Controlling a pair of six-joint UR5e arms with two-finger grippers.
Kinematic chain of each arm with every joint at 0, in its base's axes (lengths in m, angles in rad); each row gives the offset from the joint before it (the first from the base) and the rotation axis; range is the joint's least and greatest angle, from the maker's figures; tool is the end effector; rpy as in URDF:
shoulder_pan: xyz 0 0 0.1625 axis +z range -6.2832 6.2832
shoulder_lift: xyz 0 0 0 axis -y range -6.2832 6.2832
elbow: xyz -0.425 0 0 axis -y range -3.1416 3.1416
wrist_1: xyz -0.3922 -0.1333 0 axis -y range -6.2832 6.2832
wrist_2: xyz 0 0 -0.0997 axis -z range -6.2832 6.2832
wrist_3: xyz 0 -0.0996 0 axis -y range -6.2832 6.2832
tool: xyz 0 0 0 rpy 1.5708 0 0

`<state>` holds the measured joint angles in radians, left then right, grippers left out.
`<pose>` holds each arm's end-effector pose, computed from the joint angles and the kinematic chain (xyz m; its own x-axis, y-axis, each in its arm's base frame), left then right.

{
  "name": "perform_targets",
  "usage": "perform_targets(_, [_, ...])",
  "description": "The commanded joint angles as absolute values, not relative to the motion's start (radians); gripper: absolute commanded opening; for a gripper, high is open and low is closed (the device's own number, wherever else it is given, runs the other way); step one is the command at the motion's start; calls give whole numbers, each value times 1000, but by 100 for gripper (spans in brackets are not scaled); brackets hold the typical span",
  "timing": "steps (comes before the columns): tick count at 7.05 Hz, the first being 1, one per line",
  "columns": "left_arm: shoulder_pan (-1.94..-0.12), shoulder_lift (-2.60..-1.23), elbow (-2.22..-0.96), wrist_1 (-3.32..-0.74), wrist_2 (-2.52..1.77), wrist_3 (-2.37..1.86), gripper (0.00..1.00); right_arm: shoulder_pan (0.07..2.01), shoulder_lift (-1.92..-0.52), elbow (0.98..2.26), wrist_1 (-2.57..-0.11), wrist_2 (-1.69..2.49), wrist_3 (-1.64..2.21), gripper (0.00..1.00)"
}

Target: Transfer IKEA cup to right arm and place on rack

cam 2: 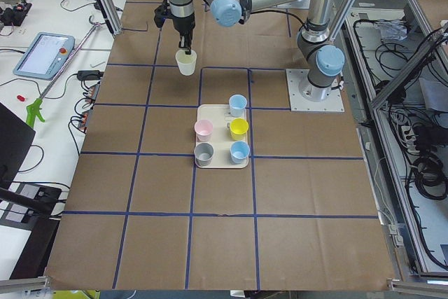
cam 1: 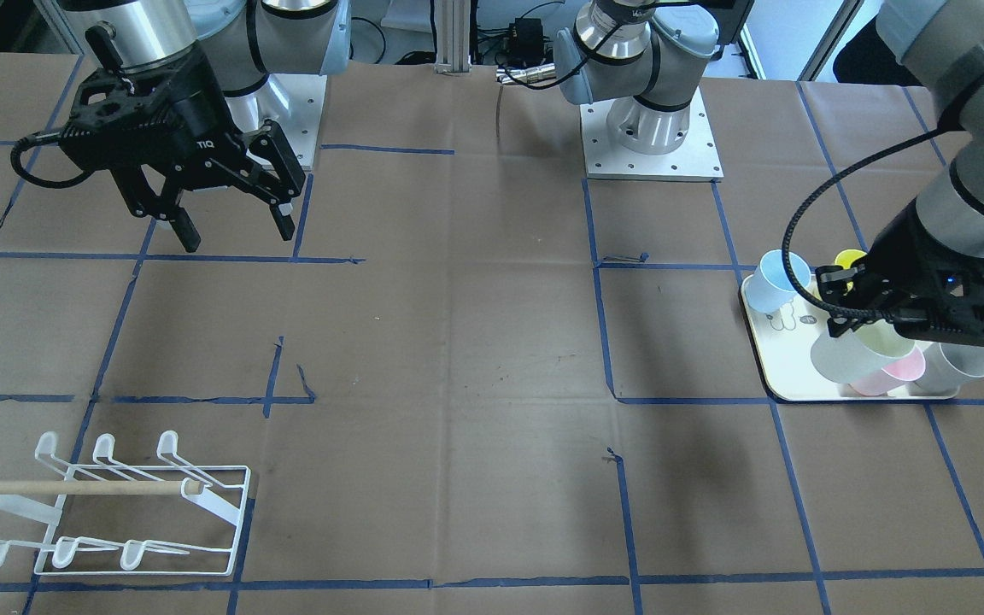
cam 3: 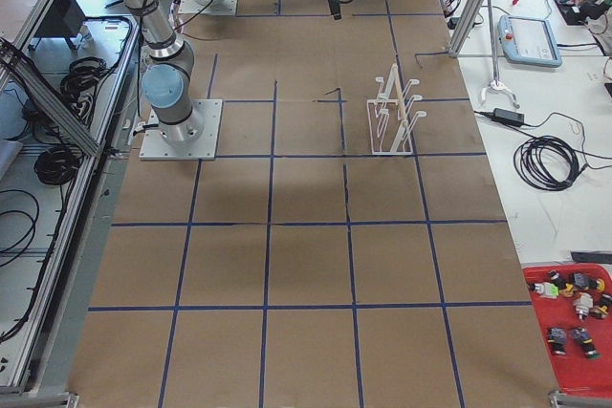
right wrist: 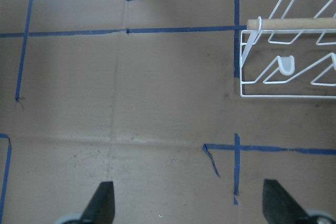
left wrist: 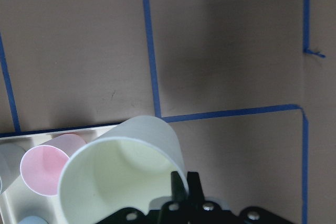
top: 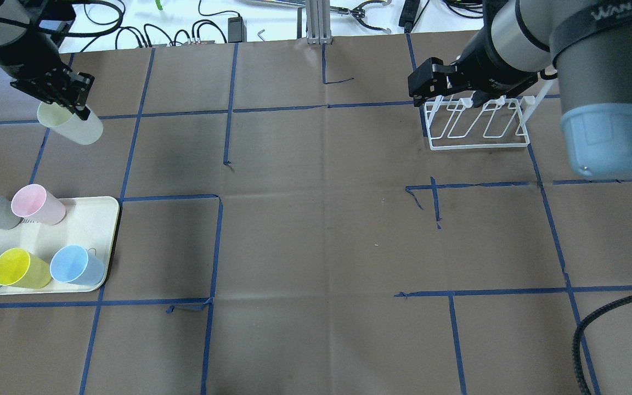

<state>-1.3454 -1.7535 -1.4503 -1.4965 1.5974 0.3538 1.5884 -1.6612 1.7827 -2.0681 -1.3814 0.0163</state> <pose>-0.0001 -0.5843 0.4577 -0.9914 0.1278 -0.0291 0.1279 0.9918 -0.0021 0.1605 -0.4768 0.4838 -0.9809 -0.0712 -0.1811 -0.0004 0.9314 -0.3641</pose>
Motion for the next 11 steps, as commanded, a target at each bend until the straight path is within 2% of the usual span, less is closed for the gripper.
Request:
perform_targets(1, [-1462,-1734,-1428,-1494,1527,305,0,1589,-1658,1868,-2325,-1222,24,100])
perform_targets(3, [-1477,-1729,-1460,-1316,1195,307,0,1589,-1661,1954,-2564,-1152,250,100])
perform_targets(5, [-1480,-1721,-1527,-1101,980,296,0,1589,-1661,2064,-2870,-1151,677,100])
perform_targets(7, [-1480,-1723,-1668,-782,802,261,0,1591,-1660,2164,-3107,-1091,988,100])
perform_targets(11, [-1543,-1746,-2022,78,727,23,0,1592,-1652,2290,-3434,-1034,1573,100])
